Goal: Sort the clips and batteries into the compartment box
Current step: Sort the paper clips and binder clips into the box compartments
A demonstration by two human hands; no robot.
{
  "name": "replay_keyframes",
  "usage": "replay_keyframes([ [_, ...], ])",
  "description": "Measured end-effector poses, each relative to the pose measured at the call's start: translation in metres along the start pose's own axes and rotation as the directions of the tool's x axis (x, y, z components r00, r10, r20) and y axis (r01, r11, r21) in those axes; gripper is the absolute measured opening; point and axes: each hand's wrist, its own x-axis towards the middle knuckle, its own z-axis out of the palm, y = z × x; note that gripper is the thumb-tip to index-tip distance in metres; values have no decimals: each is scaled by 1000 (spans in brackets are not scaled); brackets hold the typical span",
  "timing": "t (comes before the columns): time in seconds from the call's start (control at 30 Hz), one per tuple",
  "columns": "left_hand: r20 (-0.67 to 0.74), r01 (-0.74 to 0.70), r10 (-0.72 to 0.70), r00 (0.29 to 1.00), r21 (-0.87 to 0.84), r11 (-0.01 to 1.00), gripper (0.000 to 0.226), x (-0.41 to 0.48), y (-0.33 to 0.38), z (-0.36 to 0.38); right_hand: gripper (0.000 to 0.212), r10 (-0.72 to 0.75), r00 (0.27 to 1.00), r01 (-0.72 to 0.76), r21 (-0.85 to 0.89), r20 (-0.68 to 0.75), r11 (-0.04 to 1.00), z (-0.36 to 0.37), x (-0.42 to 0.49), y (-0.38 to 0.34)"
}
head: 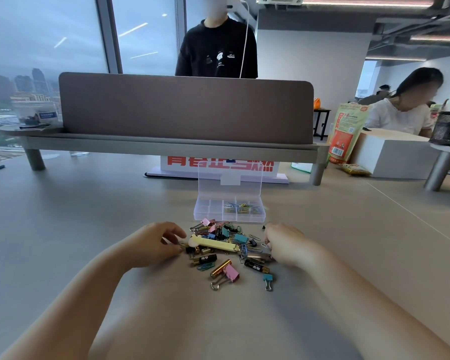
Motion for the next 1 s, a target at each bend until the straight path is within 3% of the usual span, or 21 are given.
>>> replay_keyframes([
  [0.2, -57, -42, 48, 997, 98, 994, 10, 2, 4, 7, 30, 5, 1000, -7, 82, 27, 997, 1, -3, 0],
  [0.53, -57, -17, 27, 998, 181, 983, 14, 3, 8, 10, 31, -36, 999, 36, 148, -8, 988, 5, -7, 2],
  [0.67, -72, 11, 3, 997, 191, 982, 11, 0, 7, 6, 19, 30, 998, -2, 460, -55, 888, 8, -5, 14],
  [0.73, -89, 27, -14, 996, 143, 989, 9, -1, 6, 3, 17, 113, 993, -51, 732, -37, 679, 9, -6, 23],
  [0.8, -117, 52, -52, 992, -1, 999, 6, -2, 7, 1, 21, 179, 982, -108, 960, 62, 257, 7, -7, 29],
  [0.87, -86, 107, -137, 987, -282, 953, 10, -4, 12, -2, 22, 183, 971, -126, 979, 155, -161, 2, -8, 34],
  [0.93, 28, 191, -215, 976, -581, 791, 19, -7, 20, -5, 23, 166, 962, -138, 913, 216, -384, -2, -10, 37],
  [1.0, 123, 232, -229, 966, -803, 549, 20, -12, 28, -6, 23, 154, 949, -168, 851, 277, -497, -2, -10, 38],
])
